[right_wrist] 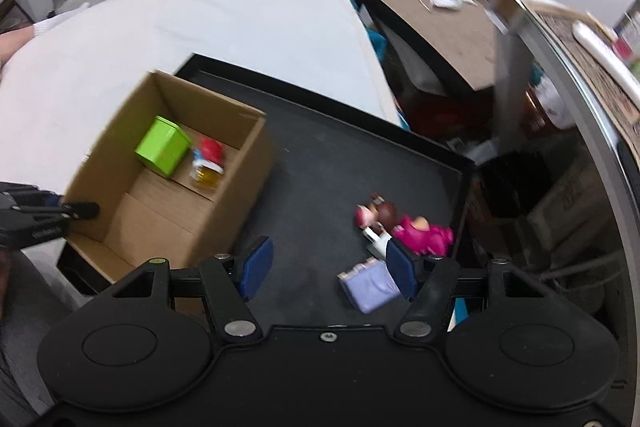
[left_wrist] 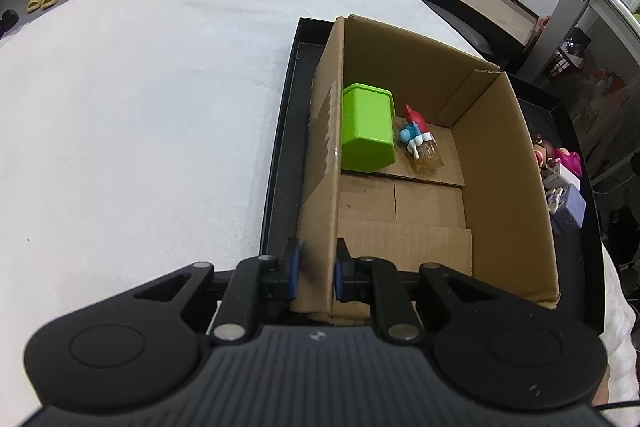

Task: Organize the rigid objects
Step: 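Move the right tool to the lavender cube and grasp it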

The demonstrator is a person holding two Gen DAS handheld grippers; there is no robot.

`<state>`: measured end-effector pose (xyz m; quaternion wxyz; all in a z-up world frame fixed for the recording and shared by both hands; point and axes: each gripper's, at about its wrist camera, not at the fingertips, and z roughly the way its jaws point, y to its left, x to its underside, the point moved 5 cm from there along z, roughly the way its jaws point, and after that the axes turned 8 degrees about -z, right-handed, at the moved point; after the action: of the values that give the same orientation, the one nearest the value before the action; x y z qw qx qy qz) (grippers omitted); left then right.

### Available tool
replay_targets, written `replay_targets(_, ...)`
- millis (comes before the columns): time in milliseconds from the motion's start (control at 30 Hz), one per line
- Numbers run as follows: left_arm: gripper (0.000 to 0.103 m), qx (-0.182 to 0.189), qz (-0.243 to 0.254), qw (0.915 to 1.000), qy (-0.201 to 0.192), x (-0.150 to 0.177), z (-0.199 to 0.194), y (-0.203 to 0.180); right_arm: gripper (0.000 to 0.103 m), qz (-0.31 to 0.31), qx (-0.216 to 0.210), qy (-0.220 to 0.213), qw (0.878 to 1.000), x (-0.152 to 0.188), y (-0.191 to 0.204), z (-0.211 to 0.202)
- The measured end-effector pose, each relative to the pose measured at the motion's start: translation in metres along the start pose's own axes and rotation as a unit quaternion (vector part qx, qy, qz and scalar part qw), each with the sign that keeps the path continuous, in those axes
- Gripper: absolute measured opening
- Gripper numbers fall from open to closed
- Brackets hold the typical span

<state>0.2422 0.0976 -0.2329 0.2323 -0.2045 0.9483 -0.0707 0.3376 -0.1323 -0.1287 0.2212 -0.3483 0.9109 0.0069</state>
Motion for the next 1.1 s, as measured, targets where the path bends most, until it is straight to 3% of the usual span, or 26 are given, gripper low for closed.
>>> replay_targets(233,0.015,-0.005,0.006,1.0000,-0.002,0.003,0.002,0.000,0.064,0.010,-0.002,0.020,1.000,0.020,-0.023,0.026)
replay_targets(533,0.015,-0.008,0.007,0.9999,0.000,0.002,0.006,-0.001,0.064,-0.020,-0.013,0.049,0.999,0.040,-0.028,0.062)
replay_targets(1100,0.015,-0.009,0.012,0.9999,-0.001,0.002,0.011,-0.001,0.064,-0.083,0.007,0.083,0.993,0.045,-0.022,0.114)
